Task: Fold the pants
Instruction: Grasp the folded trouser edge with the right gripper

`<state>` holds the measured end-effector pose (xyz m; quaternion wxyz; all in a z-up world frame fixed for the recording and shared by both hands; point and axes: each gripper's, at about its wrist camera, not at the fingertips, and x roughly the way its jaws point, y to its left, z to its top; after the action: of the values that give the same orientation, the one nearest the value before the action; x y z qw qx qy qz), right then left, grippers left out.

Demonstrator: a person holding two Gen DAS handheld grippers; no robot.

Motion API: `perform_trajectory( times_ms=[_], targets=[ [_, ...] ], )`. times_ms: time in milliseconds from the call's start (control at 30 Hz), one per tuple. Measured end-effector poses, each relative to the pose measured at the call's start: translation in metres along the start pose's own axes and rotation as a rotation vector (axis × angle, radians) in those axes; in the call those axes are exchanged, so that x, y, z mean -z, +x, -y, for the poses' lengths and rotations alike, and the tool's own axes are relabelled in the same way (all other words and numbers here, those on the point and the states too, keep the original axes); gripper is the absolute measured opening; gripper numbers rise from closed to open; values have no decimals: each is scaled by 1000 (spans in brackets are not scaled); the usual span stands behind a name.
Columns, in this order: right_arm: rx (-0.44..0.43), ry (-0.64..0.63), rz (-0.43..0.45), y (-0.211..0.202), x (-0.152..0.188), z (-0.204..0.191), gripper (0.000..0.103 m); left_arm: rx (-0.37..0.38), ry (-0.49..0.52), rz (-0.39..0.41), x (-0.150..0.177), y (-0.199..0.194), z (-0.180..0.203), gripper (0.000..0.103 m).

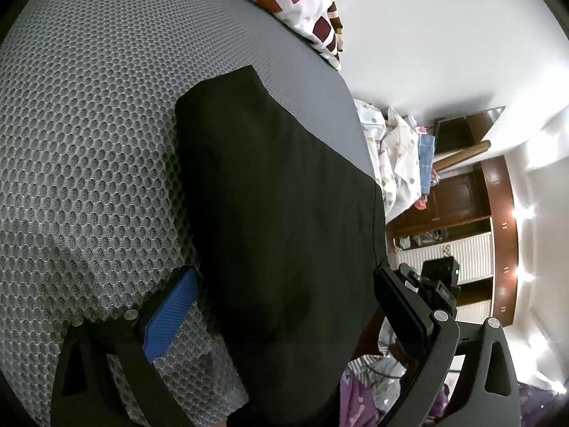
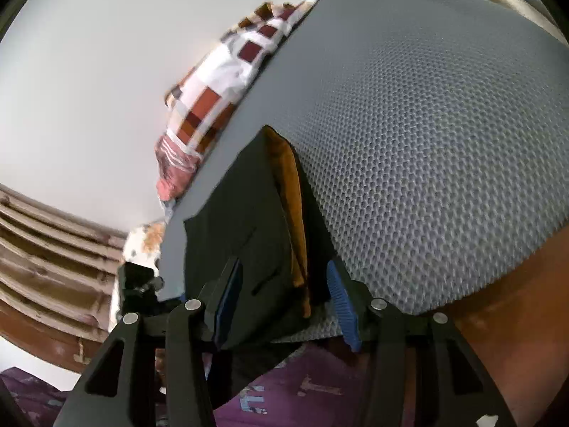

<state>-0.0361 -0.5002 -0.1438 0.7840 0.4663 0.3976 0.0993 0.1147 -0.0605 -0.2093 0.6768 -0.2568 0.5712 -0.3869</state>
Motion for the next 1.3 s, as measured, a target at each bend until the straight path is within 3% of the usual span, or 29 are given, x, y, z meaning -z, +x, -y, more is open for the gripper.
perform_trajectory(
  times_ms=[33,67,133,233,300,500,567,700,767,833,967,1000,1033,1167,1233,1300],
  targets=[
    [-4,-16,-27,5,-1,-4,25,0,1,-1,0,0,0,99],
    [32,-51,-44,9,-2,-11,16,0,1,-1,0,0,0,99],
    [76,-100,-20,4,-1,-23,15,0,-1,-1,-1,0,-1,99],
    [9,-99,23,-13,1,-39,15,2,-4,-5,-2,0,-1,99],
    [-83,-52,28,-20,6,-41,15,3,-6,-9,-4,1,-2,99],
    [-61,159,-75,11,32,20,15,2,6,-10,-7,2,-1,99],
    [-54,155,-66,12,33,23,14,-1,11,-9,-6,3,1,99],
    [-23,88,-36,2,29,7,19,0,6,-10,-7,4,0,100],
    [9,65,-12,-7,25,3,28,1,3,-8,-7,5,0,100],
    [28,47,-2,-12,23,2,58,0,6,-6,-7,5,0,100],
    [16,52,-50,4,20,4,61,-2,17,-4,-5,6,1,100],
    [22,50,-68,11,20,4,47,-2,18,-5,-5,6,1,100],
    [27,46,-95,18,21,3,24,-2,18,-4,-5,6,2,101],
    [12,-49,-34,9,16,-24,17,-8,41,10,-1,7,4,101],
    [-54,-62,15,0,7,-33,17,-16,64,18,1,8,6,101],
    [-32,-95,36,1,2,-34,17,-19,71,24,1,9,8,101]
  ],
)
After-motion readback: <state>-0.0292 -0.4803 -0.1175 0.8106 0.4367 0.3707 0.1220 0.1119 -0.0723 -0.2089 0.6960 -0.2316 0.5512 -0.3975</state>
